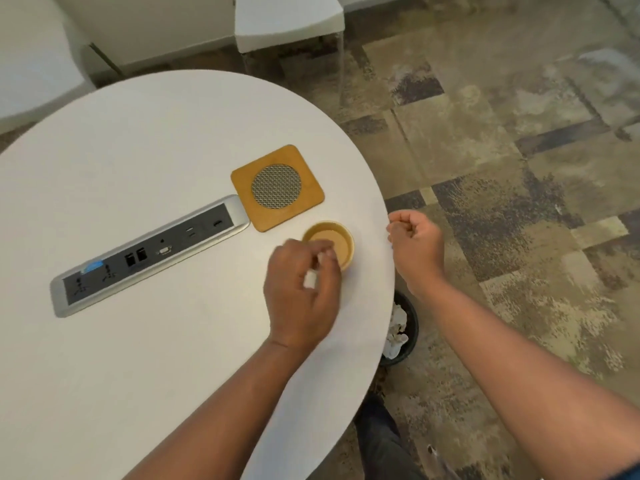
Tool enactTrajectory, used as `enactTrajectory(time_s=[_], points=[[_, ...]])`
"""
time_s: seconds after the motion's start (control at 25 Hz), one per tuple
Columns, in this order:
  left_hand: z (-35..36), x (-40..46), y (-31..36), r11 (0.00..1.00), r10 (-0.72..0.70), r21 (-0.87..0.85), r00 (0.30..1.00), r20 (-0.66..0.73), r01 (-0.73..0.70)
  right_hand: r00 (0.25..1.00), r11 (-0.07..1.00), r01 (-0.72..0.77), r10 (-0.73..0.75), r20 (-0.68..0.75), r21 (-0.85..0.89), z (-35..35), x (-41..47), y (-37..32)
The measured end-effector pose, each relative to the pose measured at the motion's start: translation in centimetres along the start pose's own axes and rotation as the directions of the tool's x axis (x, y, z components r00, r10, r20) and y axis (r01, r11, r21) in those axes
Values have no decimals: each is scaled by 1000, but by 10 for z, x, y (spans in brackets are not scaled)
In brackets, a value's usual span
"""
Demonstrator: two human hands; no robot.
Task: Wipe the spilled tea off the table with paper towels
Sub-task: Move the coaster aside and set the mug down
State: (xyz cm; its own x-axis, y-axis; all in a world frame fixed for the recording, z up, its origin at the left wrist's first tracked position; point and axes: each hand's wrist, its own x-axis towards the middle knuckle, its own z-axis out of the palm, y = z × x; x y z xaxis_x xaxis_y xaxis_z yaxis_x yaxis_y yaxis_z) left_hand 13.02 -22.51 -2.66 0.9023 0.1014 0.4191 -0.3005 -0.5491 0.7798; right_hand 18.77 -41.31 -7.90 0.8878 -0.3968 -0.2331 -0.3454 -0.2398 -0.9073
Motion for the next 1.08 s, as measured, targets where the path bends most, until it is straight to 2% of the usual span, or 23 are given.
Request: enactTrajectory(time_s=[0.04,0.08,0.16,0.24,0.28,0.4,0.52,0.64,0.76,0.84,0.92,1.08], points=[[-3,15,-8,990,-141,-43,987,-79,137,1000,1000,8,-8,21,5,7,10,-8],[-4,30,-17,950,-305,-110,943,-132,292,999,1000,19,-19,51,1,14,19,-15],[-6,56,-38,799,-590,-245,796,-139,549,990,999,32,-29,139,-22,32,38,-26],[-5,75,-60,656,-738,-312,671,-75,687,972,998,28,-13,234,-61,52,52,-34],[-3,81,-68,610,-775,-319,630,-49,725,963,996,21,3,270,-86,61,57,-36],[2,94,-81,528,-838,-292,545,-27,797,943,990,0,47,329,-142,84,71,-43],[3,101,-84,488,-866,-265,498,-34,832,931,981,17,55,361,-193,103,80,-54],[3,108,-83,466,-880,-257,474,-34,847,944,975,-13,85,319,-220,114,87,-62],[-2,116,-85,410,-907,-278,421,-22,869,951,980,-92,139,278,-175,114,91,-68],[-8,116,-88,376,-920,-298,392,-8,877,956,987,-93,126,266,-134,109,91,-74],[-16,112,-91,359,-924,-335,383,4,871,953,990,-95,121,278,-104,104,88,-83],[-43,103,-90,369,-898,-463,437,44,806,938,993,-57,89,336,-104,102,68,-110]])
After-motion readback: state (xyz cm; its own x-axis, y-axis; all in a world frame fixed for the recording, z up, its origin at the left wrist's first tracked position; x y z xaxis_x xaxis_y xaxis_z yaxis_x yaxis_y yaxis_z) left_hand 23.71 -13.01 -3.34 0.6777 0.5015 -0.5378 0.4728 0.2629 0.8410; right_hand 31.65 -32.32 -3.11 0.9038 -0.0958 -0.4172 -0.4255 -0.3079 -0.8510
